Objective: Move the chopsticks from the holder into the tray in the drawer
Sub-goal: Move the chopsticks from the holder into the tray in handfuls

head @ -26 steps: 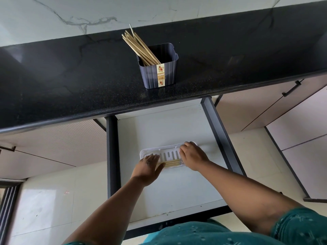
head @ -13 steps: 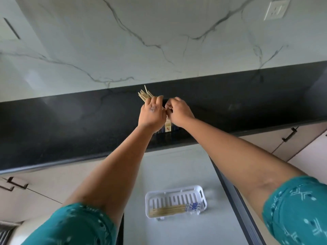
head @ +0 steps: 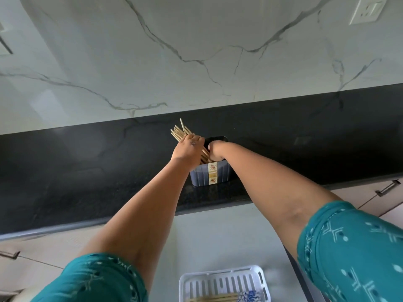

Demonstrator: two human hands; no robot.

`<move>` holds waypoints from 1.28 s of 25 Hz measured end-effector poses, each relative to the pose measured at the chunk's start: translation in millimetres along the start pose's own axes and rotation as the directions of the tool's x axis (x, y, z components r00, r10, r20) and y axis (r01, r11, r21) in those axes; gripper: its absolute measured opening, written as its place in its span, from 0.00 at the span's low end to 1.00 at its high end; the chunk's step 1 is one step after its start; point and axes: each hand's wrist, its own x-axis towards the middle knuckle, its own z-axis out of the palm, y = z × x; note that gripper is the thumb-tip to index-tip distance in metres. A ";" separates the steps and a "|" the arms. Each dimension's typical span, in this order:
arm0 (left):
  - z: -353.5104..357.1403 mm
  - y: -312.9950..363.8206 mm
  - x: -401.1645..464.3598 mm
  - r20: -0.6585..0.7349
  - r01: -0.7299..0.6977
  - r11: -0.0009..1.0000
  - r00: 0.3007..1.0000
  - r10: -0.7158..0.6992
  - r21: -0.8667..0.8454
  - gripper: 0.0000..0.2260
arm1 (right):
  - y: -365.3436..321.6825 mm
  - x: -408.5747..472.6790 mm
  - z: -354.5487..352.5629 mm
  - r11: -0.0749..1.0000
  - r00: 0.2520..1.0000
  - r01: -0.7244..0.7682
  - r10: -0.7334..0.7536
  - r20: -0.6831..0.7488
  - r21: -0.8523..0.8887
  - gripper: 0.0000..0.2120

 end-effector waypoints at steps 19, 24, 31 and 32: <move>-72.8 9.8 -1.8 0.030 -0.091 0.661 0.994 0.103 0.745 0.23 | -6.1 -48.2 -29.3 0.892 0.918 0.274 -0.131 -0.375 0.360 0.15; -113.8 6.6 -42.7 -0.118 -0.031 0.918 0.989 0.084 0.395 0.15 | -0.5 -111.3 -21.8 0.921 0.611 0.354 -0.359 -0.705 -0.163 0.12; 37.5 40.0 -195.5 -0.046 -0.164 0.986 0.986 0.162 -0.031 0.11 | 29.3 -189.3 163.8 0.900 0.740 0.230 -0.408 -0.534 -0.369 0.14; 62.2 44.1 -216.3 0.001 -0.172 0.983 0.985 0.172 -0.058 0.11 | 35.9 -195.7 194.1 0.900 0.795 0.281 -0.412 -0.446 -0.333 0.16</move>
